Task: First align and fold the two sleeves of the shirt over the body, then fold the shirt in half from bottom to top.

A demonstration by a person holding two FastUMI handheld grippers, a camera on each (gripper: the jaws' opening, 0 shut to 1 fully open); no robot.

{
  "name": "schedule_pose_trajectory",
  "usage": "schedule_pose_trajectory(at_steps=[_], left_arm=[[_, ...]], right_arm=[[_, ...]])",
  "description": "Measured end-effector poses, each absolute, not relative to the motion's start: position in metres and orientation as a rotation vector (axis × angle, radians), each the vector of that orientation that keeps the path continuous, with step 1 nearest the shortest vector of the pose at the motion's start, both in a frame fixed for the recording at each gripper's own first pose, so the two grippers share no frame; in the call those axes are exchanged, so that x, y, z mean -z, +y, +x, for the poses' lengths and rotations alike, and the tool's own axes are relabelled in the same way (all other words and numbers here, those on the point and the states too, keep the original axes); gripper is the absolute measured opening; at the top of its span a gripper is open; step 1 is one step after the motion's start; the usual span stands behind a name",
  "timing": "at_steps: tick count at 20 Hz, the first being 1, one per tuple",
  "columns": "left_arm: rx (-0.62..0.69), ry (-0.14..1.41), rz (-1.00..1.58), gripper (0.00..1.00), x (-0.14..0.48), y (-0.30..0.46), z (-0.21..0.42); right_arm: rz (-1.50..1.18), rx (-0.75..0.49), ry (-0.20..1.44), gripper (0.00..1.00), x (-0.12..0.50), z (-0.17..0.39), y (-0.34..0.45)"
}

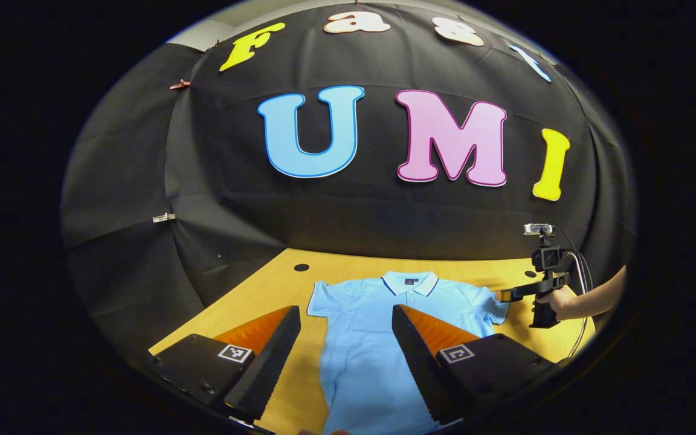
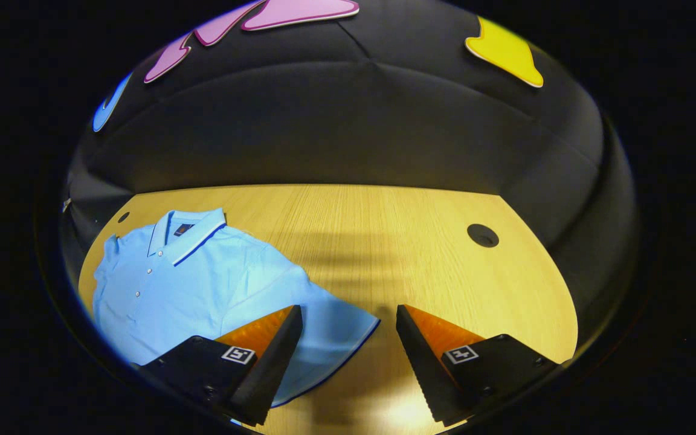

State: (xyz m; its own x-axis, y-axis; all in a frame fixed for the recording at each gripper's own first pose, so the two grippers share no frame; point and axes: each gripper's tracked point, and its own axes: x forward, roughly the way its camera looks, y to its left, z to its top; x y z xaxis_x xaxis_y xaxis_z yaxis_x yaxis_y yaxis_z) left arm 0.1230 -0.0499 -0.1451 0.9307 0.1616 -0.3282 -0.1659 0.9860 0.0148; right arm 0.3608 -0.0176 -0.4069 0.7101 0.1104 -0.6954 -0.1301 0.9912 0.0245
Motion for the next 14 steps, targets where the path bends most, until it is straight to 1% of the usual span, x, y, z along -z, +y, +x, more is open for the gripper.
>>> schedule_pose_trajectory(at_steps=[2,3,4,5,6,8,9,11,13,14], left_arm=[[-0.159,0.339,-0.007,0.97,0.147,-0.051,0.122],[-0.161,0.340,-0.004,0.97,0.147,-0.049,0.122],[-0.164,0.343,-0.005,0.97,0.149,-0.047,0.122],[-0.169,0.345,-0.013,0.97,0.150,-0.045,0.121],[-0.175,0.346,-0.022,0.97,0.151,-0.042,0.119],[-0.190,0.351,-0.039,0.97,0.155,-0.037,0.114],[-0.197,0.354,-0.040,0.97,0.156,-0.035,0.111],[-0.200,0.363,-0.024,0.97,0.161,-0.033,0.106],[-0.194,0.379,-0.012,0.97,0.168,-0.032,0.099],[-0.195,0.381,-0.013,0.97,0.168,-0.030,0.097]], right_arm=[[-0.001,-0.140,0.799,0.96,0.411,0.356,-0.017],[-0.012,-0.139,0.783,0.98,0.411,0.360,-0.017],[-0.012,-0.146,0.789,0.94,0.414,0.359,-0.016],[-0.018,-0.147,0.782,0.97,0.412,0.361,-0.015],[-0.008,-0.151,0.784,0.94,0.412,0.360,-0.014],[-0.002,-0.166,0.782,0.74,0.413,0.361,-0.010],[-0.008,-0.160,0.784,0.68,0.414,0.360,-0.011],[-0.005,-0.163,0.781,0.19,0.410,0.361,-0.006],[-0.003,-0.171,0.785,0.07,0.411,0.362,-0.003],[-0.003,-0.175,0.791,0.07,0.411,0.360,-0.002]])
